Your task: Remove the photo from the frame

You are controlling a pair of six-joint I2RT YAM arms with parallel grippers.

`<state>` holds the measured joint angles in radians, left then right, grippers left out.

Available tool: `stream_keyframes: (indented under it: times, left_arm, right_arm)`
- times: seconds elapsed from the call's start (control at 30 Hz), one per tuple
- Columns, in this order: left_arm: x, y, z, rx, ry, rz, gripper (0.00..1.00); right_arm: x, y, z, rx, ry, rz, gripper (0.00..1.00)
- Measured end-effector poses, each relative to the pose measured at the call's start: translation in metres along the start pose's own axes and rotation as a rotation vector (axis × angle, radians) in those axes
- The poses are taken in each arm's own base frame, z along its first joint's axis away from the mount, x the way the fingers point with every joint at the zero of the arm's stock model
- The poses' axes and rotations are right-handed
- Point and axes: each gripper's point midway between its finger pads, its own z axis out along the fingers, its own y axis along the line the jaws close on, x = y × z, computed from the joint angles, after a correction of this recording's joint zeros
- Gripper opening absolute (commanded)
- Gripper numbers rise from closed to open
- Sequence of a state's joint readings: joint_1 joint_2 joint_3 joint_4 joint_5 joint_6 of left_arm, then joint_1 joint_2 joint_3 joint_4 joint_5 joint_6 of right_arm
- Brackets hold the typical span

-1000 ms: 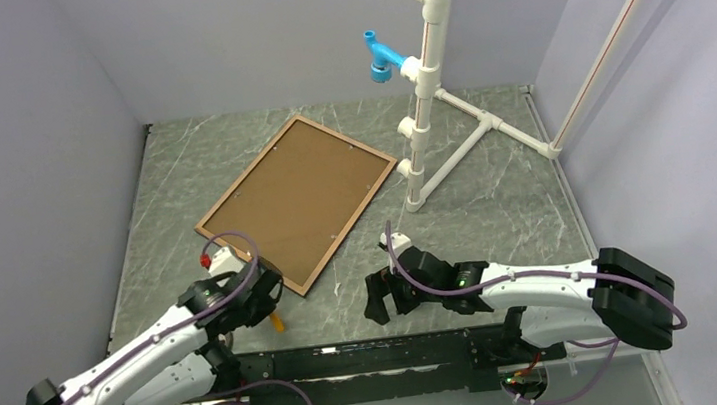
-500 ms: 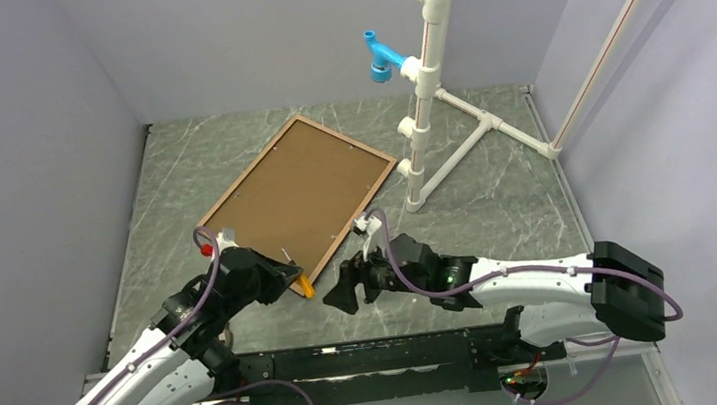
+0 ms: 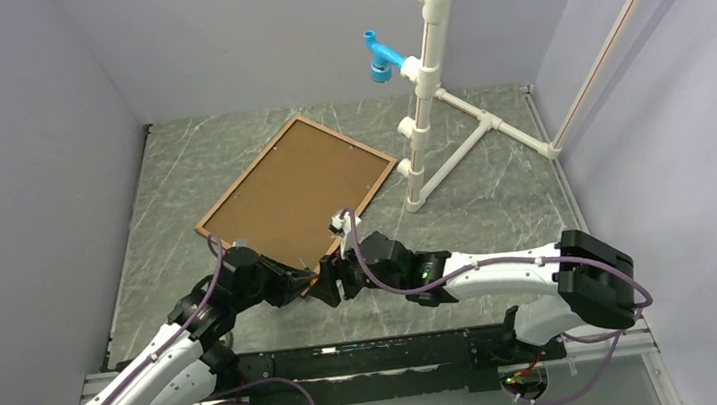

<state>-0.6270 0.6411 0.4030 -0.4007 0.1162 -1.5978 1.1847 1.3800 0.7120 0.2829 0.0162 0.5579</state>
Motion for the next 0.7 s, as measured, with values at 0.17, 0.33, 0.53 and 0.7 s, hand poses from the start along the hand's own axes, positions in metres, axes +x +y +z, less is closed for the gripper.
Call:
stream_keyframes:
  times: [0.17,0.33,0.53,0.7]
  left_arm:
    - [0.005,0.001,0.003,0.002,0.034,-0.021,0.00]
    - [0.005,-0.003,0.001,0.026,0.030,-0.021,0.00]
    - [0.003,0.002,0.002,0.016,0.021,-0.031,0.36]
    - [-0.006,0.005,-0.002,0.005,-0.035,0.060,0.99]
  right_arm:
    - [-0.001,0.000,0.009,0.031,0.004,-0.020,0.57]
    - [0.008,-0.009,0.016,0.079,0.028,-0.029,0.55]
    - [0.012,-0.016,0.020,0.137,0.032,-0.037,0.00]
    - [0.012,-0.019,0.015,0.150,0.041,-0.033,0.00]
